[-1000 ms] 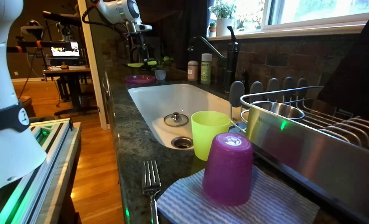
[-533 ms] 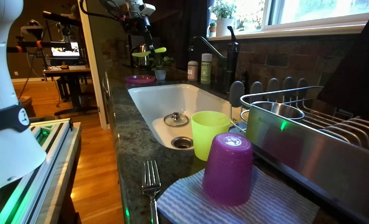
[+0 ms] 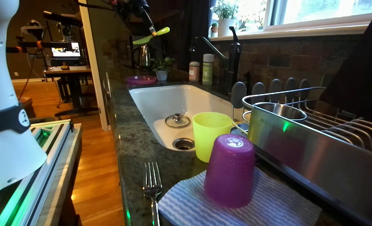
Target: Put the yellow knife in the yellow cup.
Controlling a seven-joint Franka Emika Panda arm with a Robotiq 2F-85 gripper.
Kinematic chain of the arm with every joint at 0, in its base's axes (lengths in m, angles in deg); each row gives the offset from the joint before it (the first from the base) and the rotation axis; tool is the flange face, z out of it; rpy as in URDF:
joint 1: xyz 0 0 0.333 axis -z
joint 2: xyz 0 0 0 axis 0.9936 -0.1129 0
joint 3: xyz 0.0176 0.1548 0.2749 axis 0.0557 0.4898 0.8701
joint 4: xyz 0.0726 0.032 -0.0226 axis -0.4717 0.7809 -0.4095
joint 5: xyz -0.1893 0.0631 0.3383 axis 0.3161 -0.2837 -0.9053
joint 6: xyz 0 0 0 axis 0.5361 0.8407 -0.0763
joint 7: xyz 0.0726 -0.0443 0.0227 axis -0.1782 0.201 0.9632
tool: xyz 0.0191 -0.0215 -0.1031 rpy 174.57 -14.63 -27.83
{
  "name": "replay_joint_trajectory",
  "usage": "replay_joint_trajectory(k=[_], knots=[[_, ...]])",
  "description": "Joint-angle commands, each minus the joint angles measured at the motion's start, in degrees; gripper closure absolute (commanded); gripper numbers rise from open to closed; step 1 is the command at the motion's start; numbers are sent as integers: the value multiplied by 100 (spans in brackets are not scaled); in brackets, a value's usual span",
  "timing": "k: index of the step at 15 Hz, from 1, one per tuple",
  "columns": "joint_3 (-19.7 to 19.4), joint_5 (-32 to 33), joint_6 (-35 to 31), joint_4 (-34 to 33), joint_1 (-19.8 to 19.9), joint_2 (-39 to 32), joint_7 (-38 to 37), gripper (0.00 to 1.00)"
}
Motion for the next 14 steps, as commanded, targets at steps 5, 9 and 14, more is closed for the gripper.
replay_joint_trajectory(k=[5, 9, 14], knots=[[517, 1440, 563, 882, 947, 710, -733, 98], [767, 2261, 1130, 1784, 1773, 1595, -1119, 98], [1195, 3186, 1552, 3237, 2823, 2585, -1680, 98]])
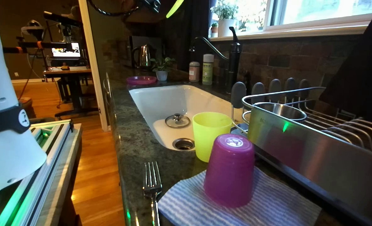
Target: Put the yellow knife in the yellow cup.
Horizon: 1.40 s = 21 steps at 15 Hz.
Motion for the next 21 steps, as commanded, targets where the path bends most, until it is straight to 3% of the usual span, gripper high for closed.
replay_joint_trajectory(k=[1, 4, 7, 8, 9, 12, 13, 18, 21], knots=[[400, 635, 155, 1330, 664, 810, -708, 98], [420, 1027, 422, 2108, 1045, 1111, -1372, 98], [514, 679, 1149, 2179, 1232, 764, -2373, 98], [471, 23, 1159, 1855, 1184, 620, -2434, 98], [417, 562, 949, 2096, 1208, 818, -2039, 91], [471, 176, 1019, 1963, 1217, 708, -2262, 91], [577, 301, 1126, 1942, 1209, 583, -2600, 98], [413, 669, 985, 1828, 1561, -577, -4532, 98], [167, 875, 652, 1698, 1824, -1221, -4910, 98]])
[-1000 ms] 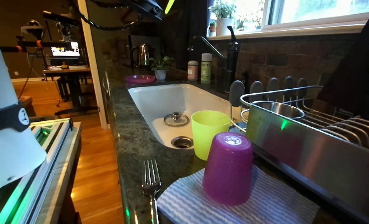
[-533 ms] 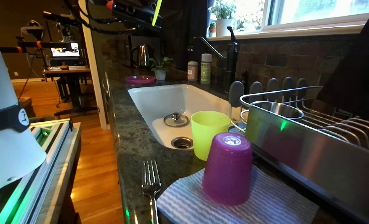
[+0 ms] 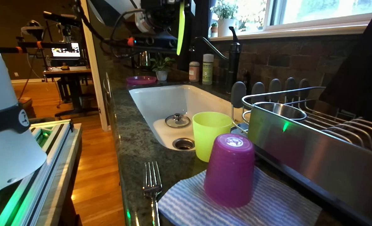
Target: Put the yellow knife in the yellow cup.
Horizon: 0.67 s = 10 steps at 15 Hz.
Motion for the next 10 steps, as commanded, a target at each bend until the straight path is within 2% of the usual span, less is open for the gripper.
replay_joint_trajectory(k=[1, 10], knots=[[-266, 238, -351, -311, 319, -834, -539, 98], [-654, 163, -452, -772, 798, -1598, -766, 98]])
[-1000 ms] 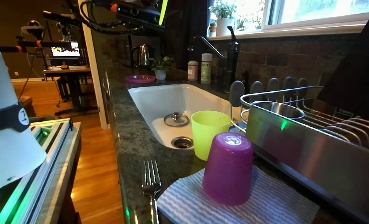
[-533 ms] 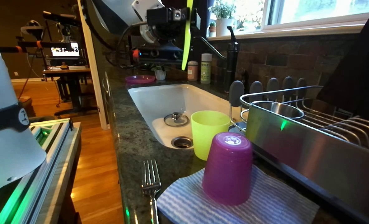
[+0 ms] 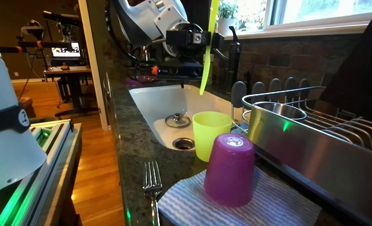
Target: Put the yellow knife in the yellow cup.
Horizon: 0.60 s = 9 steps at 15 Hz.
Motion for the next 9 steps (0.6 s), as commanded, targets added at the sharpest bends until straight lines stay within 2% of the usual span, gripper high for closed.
replay_joint_trajectory(k=[1, 5, 9], knots=[[-95, -44, -70, -104, 126, -277, -213, 98], [-170, -52, -151, -118, 246, -458, -199, 98], [-245, -51, -581, -175, 418, -603, -11, 98]])
